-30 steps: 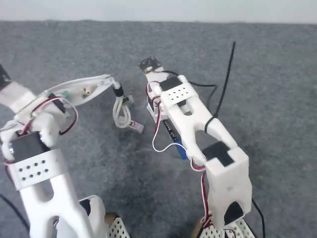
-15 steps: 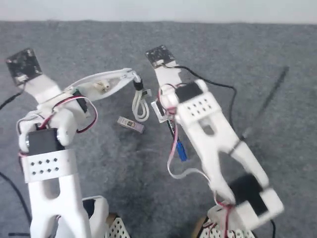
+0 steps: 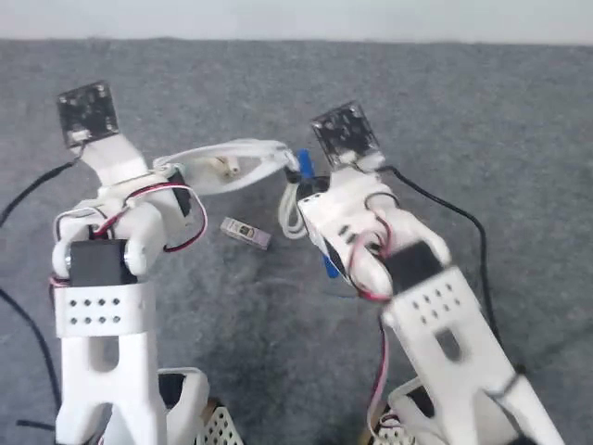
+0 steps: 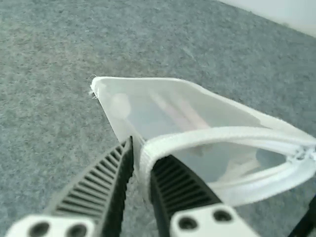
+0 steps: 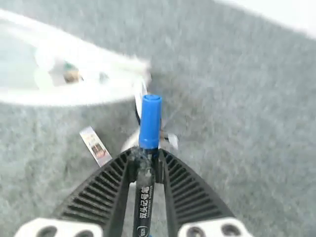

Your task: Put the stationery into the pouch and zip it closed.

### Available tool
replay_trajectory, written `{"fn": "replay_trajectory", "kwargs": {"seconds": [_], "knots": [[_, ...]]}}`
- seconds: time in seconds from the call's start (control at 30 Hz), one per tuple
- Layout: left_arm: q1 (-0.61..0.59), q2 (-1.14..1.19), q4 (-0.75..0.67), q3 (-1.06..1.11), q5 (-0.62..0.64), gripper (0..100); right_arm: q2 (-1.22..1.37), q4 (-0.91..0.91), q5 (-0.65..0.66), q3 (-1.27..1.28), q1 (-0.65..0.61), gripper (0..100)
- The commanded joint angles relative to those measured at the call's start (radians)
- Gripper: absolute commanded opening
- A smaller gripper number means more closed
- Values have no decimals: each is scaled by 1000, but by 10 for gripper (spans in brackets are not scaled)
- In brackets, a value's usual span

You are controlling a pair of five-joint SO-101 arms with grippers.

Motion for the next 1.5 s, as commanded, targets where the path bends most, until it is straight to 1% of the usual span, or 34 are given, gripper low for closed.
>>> {"fn": "replay_trajectory", "kwargs": {"seconds": [0.0, 0.1, 0.2, 0.37, 0.6, 0.7, 0.9, 1.0, 1.07, 1.2, 1.47], "knots": [[54, -9, 63, -133, -23, 13, -173, -21, -64, 2, -16, 6], [64, -8, 60, -136, -23, 13, -262, -19, -133, 5, -41, 6], [64, -8, 60, -136, -23, 13, -335, -30, -163, 5, -68, 6], [64, -8, 60, -134, -23, 13, -403, -128, -229, 6, -111, 6], [58, -8, 63, -133, -23, 13, -407, -338, -261, 26, -116, 6], [58, -8, 61, -125, -23, 13, -407, -479, -262, 77, -116, 6], [58, -8, 58, -117, -23, 13, -406, -817, -261, 218, -116, 6], [58, -8, 58, -117, -23, 13, -406, -935, -261, 267, -116, 6], [58, -8, 58, -117, -23, 13, -404, -986, -261, 290, -116, 6], [58, -8, 58, -117, -23, 13, -383, -1032, -264, 307, -116, 6], [58, -8, 58, -117, -23, 13, -130, -1201, -261, 307, -116, 6]]}}
